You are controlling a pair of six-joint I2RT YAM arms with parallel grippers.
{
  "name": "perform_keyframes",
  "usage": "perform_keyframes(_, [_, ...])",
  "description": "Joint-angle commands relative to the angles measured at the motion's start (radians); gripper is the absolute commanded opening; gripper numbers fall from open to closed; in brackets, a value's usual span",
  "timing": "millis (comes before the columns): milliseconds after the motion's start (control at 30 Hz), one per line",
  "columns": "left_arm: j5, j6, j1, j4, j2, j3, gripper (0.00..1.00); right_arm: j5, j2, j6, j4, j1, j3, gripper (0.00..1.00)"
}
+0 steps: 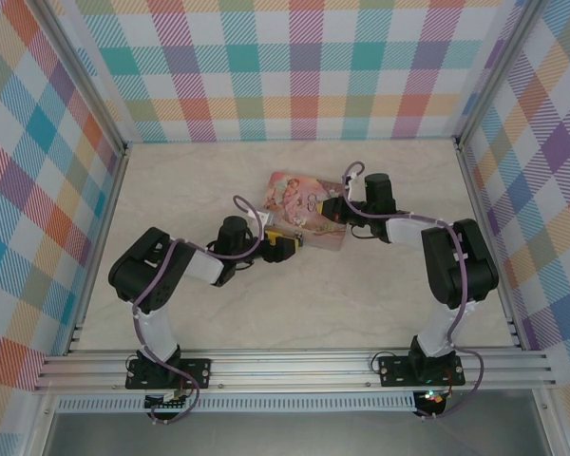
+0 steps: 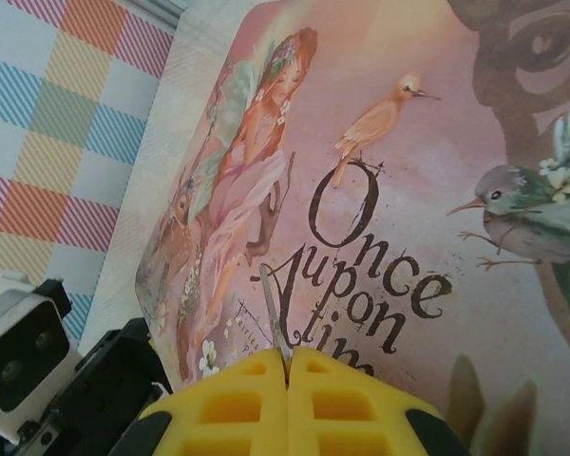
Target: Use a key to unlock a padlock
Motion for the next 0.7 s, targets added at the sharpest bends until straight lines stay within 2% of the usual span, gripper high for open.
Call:
perform_keyframes(0, [0.056,0.013,0.047,0.055,0.033,0.048,0.77,0.039,-0.011,-0.007,-0.085,-0.003,-0.052,0.01])
perform_keyframes(233, [0.153,0.050,0.074,-0.012,0.072,0.108,0.73,0.048,-0.011,0.025,-0.076,0.030,-0.092,0.00])
perform_keyframes(500, [0.256,0.100,0.073,-0.007,0.103,0.087,0.70,0.041,-0.012,0.028,-0.058,0.033,-0.089,0.01])
perform_keyframes(667, [0.223,0.114,0.064,0.004,0.144,0.098,0.67,0.052,-0.016,0.015,-0.075,0.033,-0.081,0.01])
